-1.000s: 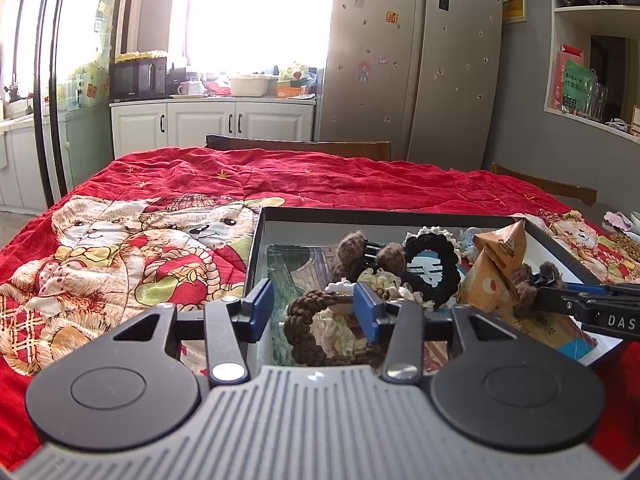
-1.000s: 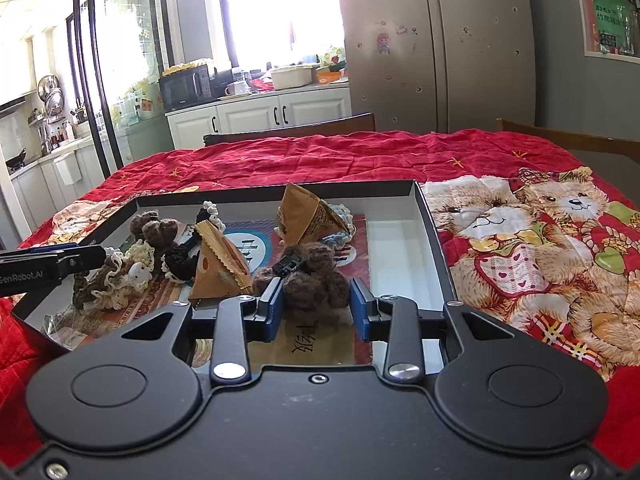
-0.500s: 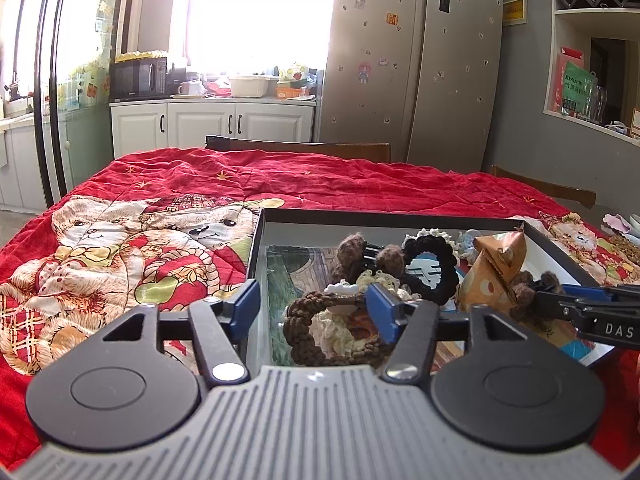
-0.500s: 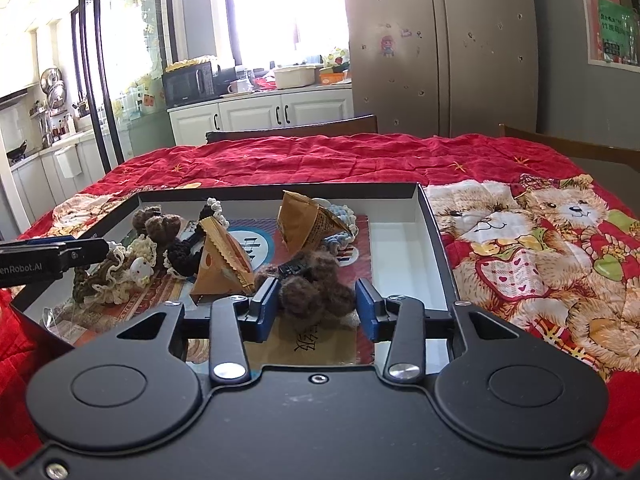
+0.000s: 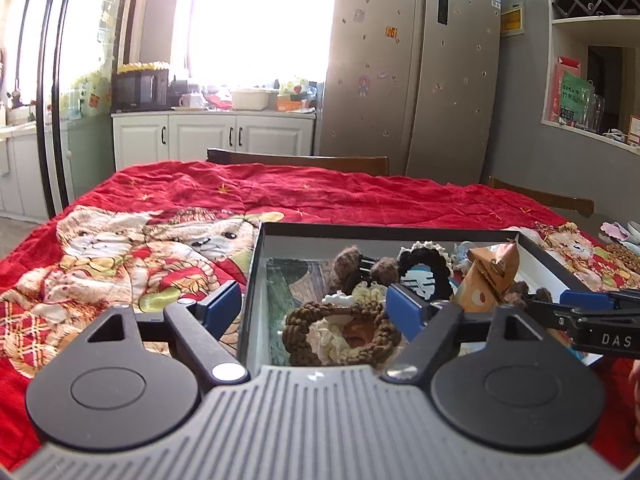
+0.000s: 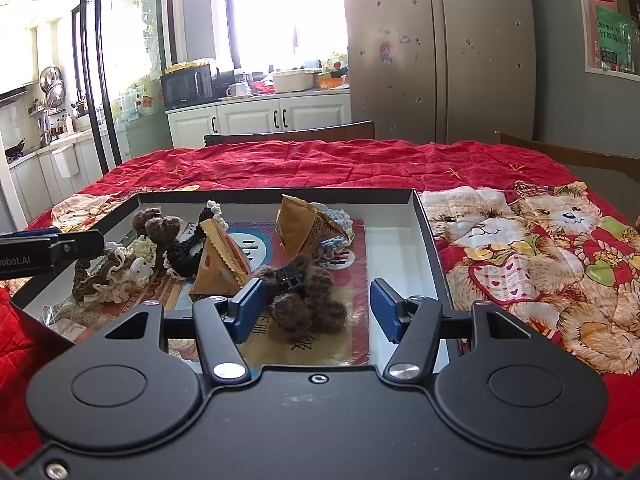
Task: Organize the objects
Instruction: 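Open both tools to release the cord and pompom clip, then withdraw from the box, then grasp a teal binder clip with the left tool while the right tool grasps a blue binder clip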
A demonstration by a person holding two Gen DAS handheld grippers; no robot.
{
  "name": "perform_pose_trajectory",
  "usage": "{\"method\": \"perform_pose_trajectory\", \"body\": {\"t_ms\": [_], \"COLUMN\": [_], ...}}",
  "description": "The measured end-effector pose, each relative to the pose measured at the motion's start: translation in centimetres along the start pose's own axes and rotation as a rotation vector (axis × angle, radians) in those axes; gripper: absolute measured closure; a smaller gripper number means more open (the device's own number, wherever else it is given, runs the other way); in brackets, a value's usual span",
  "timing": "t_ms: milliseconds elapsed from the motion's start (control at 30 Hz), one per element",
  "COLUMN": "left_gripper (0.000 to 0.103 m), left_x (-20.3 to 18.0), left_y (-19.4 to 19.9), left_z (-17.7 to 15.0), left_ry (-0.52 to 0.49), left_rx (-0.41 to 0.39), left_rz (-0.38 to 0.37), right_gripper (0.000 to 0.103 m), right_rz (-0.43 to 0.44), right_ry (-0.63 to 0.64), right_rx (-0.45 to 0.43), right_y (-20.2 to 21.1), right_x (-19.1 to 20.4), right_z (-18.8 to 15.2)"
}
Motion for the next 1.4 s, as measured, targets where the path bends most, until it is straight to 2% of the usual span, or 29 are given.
{"method": "perform_pose_trajectory", "body": {"t_ms": [333, 700, 1000, 1267, 1400], "left_gripper": [0.014, 0.006, 0.003, 0.006, 0.014], "left_x": [-0.1, -1.2, -2.4, -4.3, -4.2], "left_y": [1.6, 5.8, 7.9, 8.8, 7.7], "left_z": [0.4, 0.6, -2.4, -5.3, -6.3], "left_ry": [0.017, -0.020, -0.139, -0.300, -0.260], "left_rx": [-0.022, -0.046, 0.042, 0.103, 0.154], "left_rz": [-0.024, -0.093, -0.153, -0.208, -0.254], "right_gripper": [0.041, 0.039, 0.037, 0.039, 0.042], "right_rz": [0.019, 0.081, 0.132, 0.149, 0.154], "right_ry": [-0.004, -0.045, 0.017, 0.102, 0.109], "right_rx": [-0.025, -0.048, -0.042, -0.002, 0.038], "right_y": [1.6, 5.8, 9.7, 11.2, 10.5], "right_x": [0.4, 0.7, 2.9, 5.6, 6.3], "right_z": [0.4, 1.6, 0.8, -2.1, -3.5]}}
Point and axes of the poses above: each gripper's, at about its wrist camera, not at the fingertips, and y roughly against the way its jaws point, x to its left, z to its top, the point moved 6 cm from there along -y, roughly the way its jaws point, and after that the axes turned 5 degrees about -z, right-handed, at the moved point
